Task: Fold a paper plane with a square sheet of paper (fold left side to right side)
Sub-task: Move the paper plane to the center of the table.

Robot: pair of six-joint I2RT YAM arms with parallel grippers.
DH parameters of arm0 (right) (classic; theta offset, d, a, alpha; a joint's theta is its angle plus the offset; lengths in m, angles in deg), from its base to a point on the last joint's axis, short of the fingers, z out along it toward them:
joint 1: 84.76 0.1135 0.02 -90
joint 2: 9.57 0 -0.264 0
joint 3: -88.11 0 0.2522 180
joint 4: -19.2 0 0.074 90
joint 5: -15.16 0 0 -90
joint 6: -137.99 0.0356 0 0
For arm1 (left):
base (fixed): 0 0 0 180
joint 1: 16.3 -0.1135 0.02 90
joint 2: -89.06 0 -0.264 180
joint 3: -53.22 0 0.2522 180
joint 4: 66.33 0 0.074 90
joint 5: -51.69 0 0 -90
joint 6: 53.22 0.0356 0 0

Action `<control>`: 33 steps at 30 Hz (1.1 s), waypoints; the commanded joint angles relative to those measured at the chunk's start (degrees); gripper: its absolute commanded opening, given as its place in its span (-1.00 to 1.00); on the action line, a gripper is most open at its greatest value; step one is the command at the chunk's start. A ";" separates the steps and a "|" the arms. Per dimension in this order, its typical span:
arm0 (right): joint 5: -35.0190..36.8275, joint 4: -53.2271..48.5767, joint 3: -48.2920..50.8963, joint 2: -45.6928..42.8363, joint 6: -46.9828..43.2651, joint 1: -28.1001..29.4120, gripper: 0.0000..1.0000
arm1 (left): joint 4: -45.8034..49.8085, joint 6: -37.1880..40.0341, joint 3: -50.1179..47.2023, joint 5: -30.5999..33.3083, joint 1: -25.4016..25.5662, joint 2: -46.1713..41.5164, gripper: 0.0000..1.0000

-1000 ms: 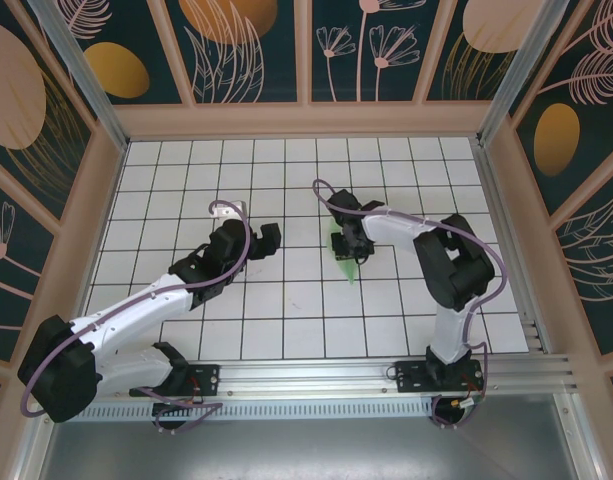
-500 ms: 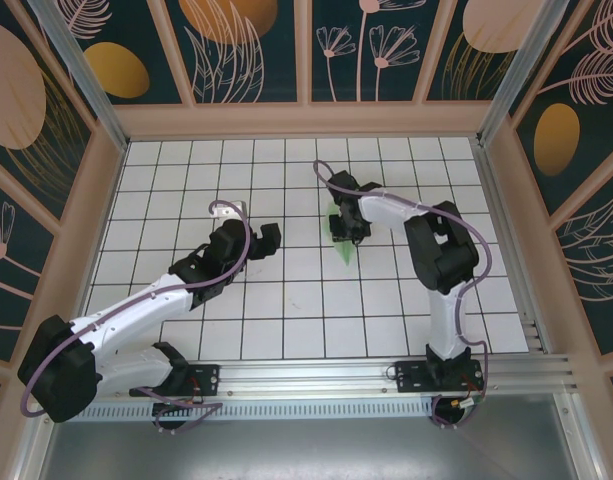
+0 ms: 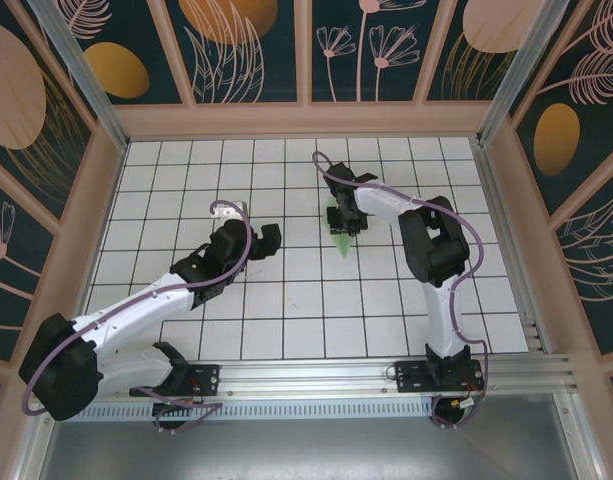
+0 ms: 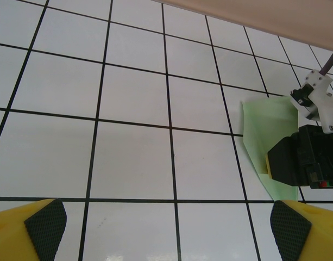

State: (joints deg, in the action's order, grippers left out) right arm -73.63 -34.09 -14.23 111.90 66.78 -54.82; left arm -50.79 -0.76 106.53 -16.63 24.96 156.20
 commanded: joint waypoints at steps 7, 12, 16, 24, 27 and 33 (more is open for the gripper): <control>3.09 -2.01 -3.47 2.04 0.03 0.65 -0.37 | -0.29 0.25 1.50 0.25 0.15 0.15 0.97; 3.57 -3.25 -4.74 1.67 -0.21 1.09 -0.32 | -0.42 0.44 1.67 0.14 0.15 0.36 0.97; 4.49 -4.11 -5.55 1.40 -0.28 1.09 -0.32 | -0.46 0.53 2.00 -0.09 0.23 0.62 0.97; 5.77 -6.03 -6.67 0.72 -0.15 1.09 -0.26 | -0.55 0.63 2.07 -0.05 0.15 0.78 0.97; 6.64 -6.86 -6.76 -0.57 -0.06 1.09 -0.13 | -0.48 0.71 2.28 0.15 0.23 0.84 0.97; 7.03 -7.89 -6.08 -7.01 -0.48 2.23 0.13 | -0.55 0.78 3.53 1.16 0.18 0.73 0.97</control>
State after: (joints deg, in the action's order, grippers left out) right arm -67.75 -39.53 -19.26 111.22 66.45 -53.69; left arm -50.81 -0.74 107.64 -16.74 24.96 156.63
